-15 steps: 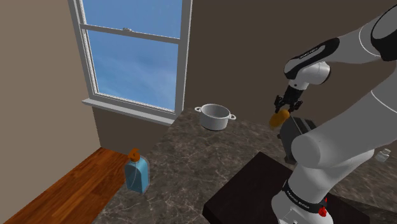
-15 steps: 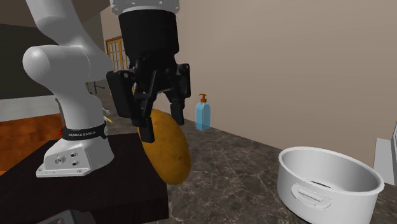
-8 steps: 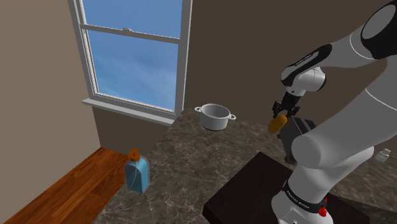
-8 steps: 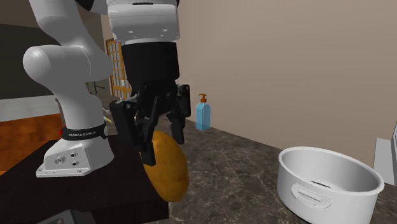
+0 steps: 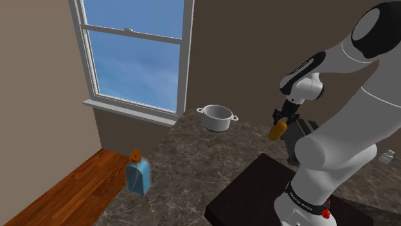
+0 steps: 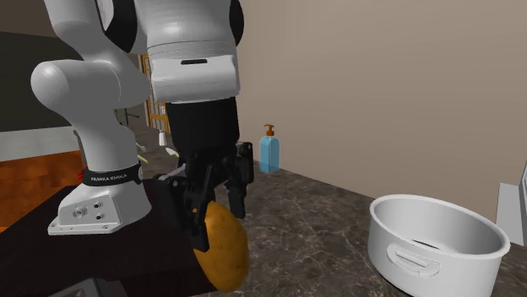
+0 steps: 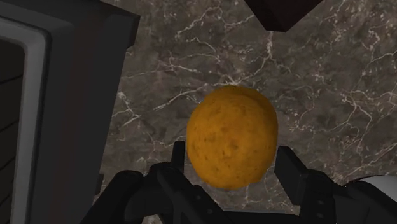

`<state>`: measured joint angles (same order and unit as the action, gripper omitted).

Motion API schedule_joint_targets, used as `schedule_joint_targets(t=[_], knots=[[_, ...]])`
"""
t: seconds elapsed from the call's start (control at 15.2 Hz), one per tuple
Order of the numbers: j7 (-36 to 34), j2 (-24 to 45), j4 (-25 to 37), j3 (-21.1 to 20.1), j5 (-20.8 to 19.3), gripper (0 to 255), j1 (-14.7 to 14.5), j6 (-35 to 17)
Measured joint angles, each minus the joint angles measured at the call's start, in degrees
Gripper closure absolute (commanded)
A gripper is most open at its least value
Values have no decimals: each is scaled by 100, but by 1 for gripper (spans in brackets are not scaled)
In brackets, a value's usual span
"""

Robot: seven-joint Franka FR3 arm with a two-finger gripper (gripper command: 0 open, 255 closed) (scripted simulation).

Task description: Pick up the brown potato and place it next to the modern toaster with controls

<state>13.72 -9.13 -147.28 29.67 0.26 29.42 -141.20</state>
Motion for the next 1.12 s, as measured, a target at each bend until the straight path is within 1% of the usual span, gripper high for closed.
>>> schedule_joint_targets(t=[0.13,0.53,0.86,1.12], knots=[[89,119,-66,32,92,255,-24,-172],[504,650,-138,106,603,255,-135,-693],[939,1102,-190,71,1180,255,-194,-1106],[1409,1538,-139,-69,1803,255,-165,-1391]])
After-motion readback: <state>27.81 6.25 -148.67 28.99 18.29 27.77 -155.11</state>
